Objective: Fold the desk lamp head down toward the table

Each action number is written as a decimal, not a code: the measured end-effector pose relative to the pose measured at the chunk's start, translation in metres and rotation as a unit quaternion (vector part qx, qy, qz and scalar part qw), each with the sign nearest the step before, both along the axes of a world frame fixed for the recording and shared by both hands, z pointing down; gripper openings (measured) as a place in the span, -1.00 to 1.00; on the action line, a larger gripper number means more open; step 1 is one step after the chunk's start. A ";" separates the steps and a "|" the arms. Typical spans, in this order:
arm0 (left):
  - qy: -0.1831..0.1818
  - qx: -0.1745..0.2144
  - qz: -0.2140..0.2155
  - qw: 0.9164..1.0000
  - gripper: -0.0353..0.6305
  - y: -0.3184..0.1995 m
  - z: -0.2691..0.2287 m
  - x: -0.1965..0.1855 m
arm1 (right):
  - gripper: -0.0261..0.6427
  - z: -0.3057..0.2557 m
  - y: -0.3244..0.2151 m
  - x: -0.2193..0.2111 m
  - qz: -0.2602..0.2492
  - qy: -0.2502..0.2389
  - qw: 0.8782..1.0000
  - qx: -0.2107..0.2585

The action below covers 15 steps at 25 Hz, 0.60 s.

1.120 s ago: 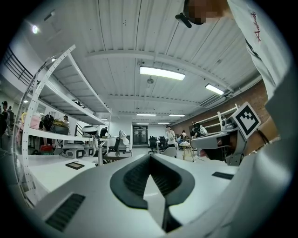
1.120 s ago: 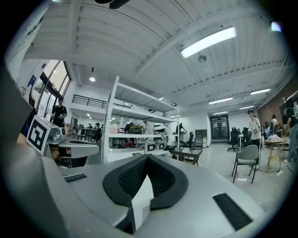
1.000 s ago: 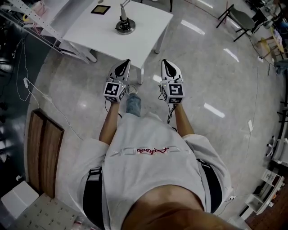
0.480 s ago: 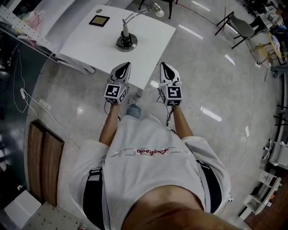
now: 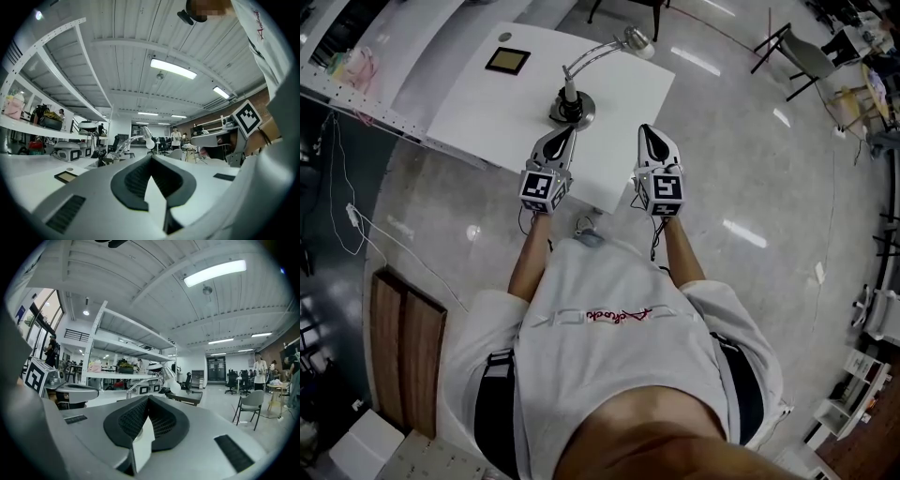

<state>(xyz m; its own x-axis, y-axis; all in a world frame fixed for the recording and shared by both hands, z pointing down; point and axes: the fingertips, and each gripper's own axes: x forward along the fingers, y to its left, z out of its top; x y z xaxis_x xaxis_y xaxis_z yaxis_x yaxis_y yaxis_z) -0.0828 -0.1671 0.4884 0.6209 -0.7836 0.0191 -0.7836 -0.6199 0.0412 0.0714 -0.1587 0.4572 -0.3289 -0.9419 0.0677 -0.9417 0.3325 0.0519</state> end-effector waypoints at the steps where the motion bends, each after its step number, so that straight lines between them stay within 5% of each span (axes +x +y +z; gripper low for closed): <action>1: -0.001 -0.001 0.003 1.000 -0.81 -0.006 0.001 -0.001 | -0.87 -0.001 -0.006 -0.001 0.002 0.000 1.000 0.000; 15: -0.005 -0.020 0.029 0.999 -0.81 -0.058 0.018 -0.010 | -0.87 0.008 -0.049 -0.008 0.030 0.004 1.000 -0.006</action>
<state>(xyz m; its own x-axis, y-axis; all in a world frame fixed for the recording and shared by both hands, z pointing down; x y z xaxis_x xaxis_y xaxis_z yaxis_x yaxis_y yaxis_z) -0.0927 -0.2254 0.5064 0.6651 -0.7447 0.0561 -0.7467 -0.6624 0.0599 0.0638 -0.2074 0.4652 -0.2712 -0.9591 0.0805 -0.9595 0.2760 0.0556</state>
